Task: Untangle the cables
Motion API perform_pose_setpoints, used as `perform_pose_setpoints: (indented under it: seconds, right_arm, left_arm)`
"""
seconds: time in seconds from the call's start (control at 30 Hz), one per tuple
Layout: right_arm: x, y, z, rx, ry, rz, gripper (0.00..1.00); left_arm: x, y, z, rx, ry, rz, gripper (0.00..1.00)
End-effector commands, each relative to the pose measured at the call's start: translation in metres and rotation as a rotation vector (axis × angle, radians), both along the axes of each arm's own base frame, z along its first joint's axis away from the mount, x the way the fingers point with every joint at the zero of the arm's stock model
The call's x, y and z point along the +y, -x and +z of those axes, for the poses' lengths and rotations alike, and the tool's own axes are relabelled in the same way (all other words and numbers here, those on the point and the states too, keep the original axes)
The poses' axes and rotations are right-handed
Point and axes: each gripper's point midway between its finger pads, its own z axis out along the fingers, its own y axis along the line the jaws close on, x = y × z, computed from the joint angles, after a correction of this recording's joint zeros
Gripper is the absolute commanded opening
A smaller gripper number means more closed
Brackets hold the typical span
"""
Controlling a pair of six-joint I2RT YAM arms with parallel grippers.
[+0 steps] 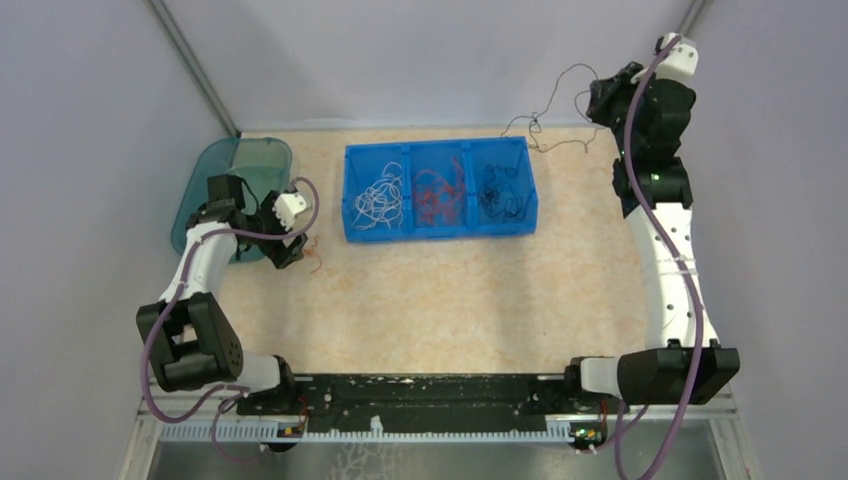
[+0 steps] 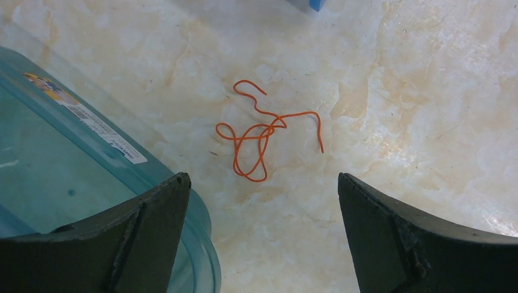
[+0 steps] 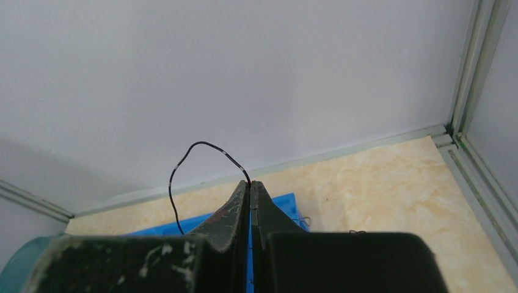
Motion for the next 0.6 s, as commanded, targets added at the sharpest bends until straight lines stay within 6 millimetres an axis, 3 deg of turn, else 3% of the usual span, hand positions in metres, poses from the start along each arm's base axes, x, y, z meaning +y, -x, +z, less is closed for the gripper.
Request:
perform_pose_setpoints:
  seconds: [0.0,0.33,0.57]
  right_arm:
    - [0.011,-0.008,0.002,-0.045,-0.001,0.065,0.00]
    - [0.035,-0.037,-0.052,0.086,0.128,0.043,0.00]
    - [0.079,-0.051,-0.087,0.087,0.215,0.179,0.00]
  left_arm:
    - [-0.002,0.000,0.006,-0.023,0.009,-0.025,0.96]
    - [-0.007,-0.007,0.035,-0.084,0.036,-0.028,0.96]
    - [-0.007,-0.004,0.039,-0.092,0.026,-0.035,0.96]
